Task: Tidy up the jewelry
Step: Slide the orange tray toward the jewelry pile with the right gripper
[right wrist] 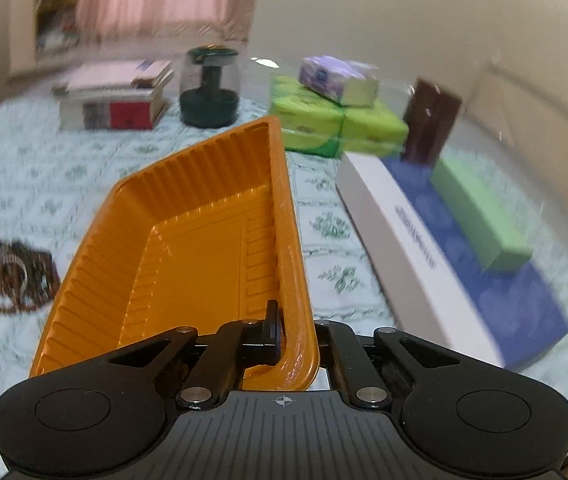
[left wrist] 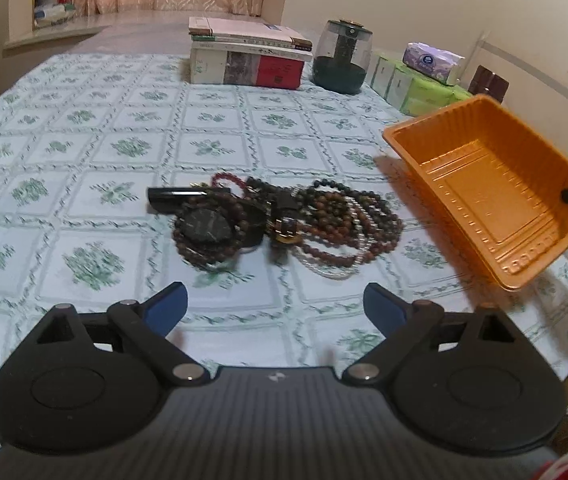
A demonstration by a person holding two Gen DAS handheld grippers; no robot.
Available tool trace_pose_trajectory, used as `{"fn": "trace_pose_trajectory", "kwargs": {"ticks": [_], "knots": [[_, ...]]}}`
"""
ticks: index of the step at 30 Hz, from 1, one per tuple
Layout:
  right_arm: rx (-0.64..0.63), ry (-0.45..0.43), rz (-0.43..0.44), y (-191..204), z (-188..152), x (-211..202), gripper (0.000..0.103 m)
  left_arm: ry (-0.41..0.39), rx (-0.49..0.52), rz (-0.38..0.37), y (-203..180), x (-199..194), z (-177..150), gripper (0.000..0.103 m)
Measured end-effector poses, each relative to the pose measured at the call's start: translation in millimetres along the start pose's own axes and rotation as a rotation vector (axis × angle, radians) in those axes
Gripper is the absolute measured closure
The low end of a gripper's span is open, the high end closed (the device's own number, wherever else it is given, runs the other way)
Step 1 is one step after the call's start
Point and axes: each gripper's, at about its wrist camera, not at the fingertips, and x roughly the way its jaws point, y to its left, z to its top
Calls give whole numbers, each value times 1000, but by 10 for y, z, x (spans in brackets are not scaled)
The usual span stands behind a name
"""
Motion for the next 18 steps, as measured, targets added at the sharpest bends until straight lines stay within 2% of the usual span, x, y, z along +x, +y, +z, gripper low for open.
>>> {"fn": "trace_pose_trajectory", "kwargs": {"ticks": [4,8,13,18], "knots": [[-172,14,-71,356,1,-79,100,-7,49,23,81,61,-5,15],[-264,25,-95,558,-79,-113,100,-1,79,55,210,140,-8,22],[-316,41,-120,667,-58,-133,100,-5,123,78,273,237,13,33],[-345,101,-108,722,-48,-136,100,-9,189,75,214,320,47,36]]}}
